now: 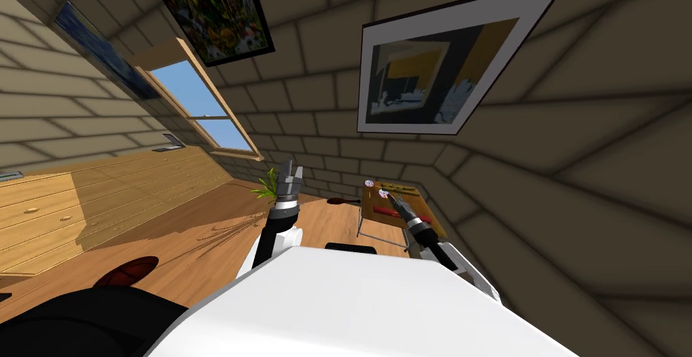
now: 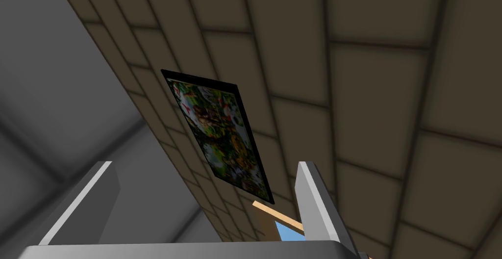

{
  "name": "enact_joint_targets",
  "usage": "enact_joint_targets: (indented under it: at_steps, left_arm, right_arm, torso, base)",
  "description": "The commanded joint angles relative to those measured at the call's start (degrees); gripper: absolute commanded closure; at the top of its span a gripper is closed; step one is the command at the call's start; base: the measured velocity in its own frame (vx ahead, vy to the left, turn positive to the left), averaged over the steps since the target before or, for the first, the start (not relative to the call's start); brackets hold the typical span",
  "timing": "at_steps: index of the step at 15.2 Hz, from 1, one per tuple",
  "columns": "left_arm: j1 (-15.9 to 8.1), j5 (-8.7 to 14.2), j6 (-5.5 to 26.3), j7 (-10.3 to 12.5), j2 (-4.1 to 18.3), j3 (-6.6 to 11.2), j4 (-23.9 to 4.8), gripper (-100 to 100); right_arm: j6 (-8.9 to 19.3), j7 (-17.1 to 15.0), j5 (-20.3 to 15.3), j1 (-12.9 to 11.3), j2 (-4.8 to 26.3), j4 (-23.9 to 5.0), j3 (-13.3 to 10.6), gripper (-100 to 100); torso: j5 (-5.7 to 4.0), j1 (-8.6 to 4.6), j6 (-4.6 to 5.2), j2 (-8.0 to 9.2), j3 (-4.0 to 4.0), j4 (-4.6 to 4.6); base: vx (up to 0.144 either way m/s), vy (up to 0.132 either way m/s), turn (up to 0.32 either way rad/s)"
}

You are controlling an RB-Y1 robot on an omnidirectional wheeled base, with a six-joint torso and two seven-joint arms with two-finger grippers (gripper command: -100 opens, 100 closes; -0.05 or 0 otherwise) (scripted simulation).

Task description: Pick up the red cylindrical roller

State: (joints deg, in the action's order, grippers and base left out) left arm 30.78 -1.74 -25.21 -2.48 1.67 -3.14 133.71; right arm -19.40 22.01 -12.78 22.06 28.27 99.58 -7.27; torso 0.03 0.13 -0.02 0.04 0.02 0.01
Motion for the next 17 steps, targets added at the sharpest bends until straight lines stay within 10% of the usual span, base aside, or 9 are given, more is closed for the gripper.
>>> enact_joint_targets:
  at_steps: [1,17]
  left_arm:
    - [0.00,0.00,0.00,0.00,0.00,0.00,0.00,0]
    - [0.00,0.00,0.00,0.00,0.00,0.00,0.00,0]
  right_arm:
    - [-0.01,0.70,-0.72,-0.34,0.30,-1.65,-0.40,-100]
    - [2.50,10.12,-13.81,-5.65,10.87,-22.28,-6.78,-100]
  torso:
    - [0.00,0.00,0.00,0.00,0.00,0.00]
    - [0.01,0.06,0.00,-0.02,-0.01,-0.01]
  base:
    - [-0.006,0.023,0.044]
    - [-0.004,0.041,0.113]
